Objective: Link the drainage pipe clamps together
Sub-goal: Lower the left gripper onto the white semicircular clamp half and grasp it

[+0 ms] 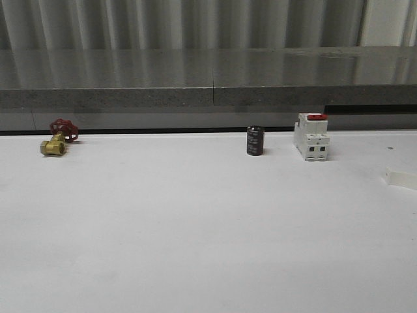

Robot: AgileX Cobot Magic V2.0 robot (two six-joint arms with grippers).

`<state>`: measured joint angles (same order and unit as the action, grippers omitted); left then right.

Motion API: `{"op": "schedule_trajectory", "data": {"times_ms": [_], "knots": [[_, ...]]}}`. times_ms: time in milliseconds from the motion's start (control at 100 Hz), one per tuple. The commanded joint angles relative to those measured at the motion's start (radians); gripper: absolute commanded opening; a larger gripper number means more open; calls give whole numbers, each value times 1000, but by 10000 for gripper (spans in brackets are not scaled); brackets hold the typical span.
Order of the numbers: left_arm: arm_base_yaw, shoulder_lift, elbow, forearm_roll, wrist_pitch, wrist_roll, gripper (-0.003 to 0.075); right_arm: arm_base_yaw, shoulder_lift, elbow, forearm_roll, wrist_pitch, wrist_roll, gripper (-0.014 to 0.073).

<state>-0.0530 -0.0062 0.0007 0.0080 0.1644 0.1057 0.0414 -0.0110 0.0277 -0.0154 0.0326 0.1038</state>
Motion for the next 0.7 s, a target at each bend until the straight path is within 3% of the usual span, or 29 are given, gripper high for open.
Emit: {"op": "schedule_trajectory", "data": {"times_ms": [0,390,480,690], "knots": [[0,-25,46,-8,-123,-3,-21,-2,-19,-17,2,-73,-1,-67],[2,-18,31,-23,-173,-3,-21,-2,-19,-17,2,-73,-1,-67],[2,21,-17,-103,-120,-3,-21,-2,-19,-17,2,-73,-1,-67],[2,213,-203,-99,83,-3,-21,-2,-19,-17,2,-73,-1,-67]]}}
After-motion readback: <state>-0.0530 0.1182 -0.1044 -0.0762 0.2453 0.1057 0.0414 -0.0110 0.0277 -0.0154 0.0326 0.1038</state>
